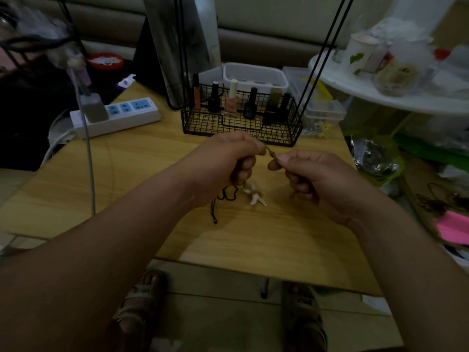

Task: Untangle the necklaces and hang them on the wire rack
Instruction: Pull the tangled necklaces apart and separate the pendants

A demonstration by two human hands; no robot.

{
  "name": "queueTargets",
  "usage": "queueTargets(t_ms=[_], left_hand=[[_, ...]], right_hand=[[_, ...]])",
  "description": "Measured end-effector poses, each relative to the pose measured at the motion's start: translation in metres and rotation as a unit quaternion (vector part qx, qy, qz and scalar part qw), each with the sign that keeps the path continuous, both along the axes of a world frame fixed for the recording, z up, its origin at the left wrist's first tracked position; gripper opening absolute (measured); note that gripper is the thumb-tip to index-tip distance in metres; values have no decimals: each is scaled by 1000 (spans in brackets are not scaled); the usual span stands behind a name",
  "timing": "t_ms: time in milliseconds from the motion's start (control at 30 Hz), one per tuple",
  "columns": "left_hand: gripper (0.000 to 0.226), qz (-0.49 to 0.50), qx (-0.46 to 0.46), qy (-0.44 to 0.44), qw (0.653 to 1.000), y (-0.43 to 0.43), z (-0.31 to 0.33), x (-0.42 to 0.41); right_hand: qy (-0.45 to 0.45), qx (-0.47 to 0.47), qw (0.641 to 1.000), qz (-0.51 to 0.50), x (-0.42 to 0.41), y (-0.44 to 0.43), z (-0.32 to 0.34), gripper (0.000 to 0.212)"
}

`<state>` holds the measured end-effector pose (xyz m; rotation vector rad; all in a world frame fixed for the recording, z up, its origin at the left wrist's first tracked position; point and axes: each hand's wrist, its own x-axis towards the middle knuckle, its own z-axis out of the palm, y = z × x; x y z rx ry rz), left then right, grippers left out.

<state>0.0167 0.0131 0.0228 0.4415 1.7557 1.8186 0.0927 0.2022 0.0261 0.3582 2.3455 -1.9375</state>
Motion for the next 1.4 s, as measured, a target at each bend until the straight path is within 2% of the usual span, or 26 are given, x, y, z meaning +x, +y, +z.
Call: queueTargets(t_ms=[267,533,700,1000,1233,1333,1400], left_hand=[[9,-51,-77,88,992,-3,-3,3],[12,-68,-107,133,983,-4,-4,6],[12,-53,-124,151,979,-3,-5,7],[21,-51,-115,151,980,-4,-5,7],[19,-52,-120,136,982,-2,-6,7],[17,-49,-118,137,982,-1,-6,7],[17,-43,-111,133,984,-1,-7,6]], right_hand=[[54,18,998,5,4,2,2,10],[91,175,980,0,10,-5,1,3],[110,211,971,-2,10,-7,2,3],[144,262,954,6,12,-7,-1,8],[116,260,958,30,12,-6,-1,13],[139,286,948,5,12,-8,-3,7],[160,293,943,-5,12,-10,-2,12]])
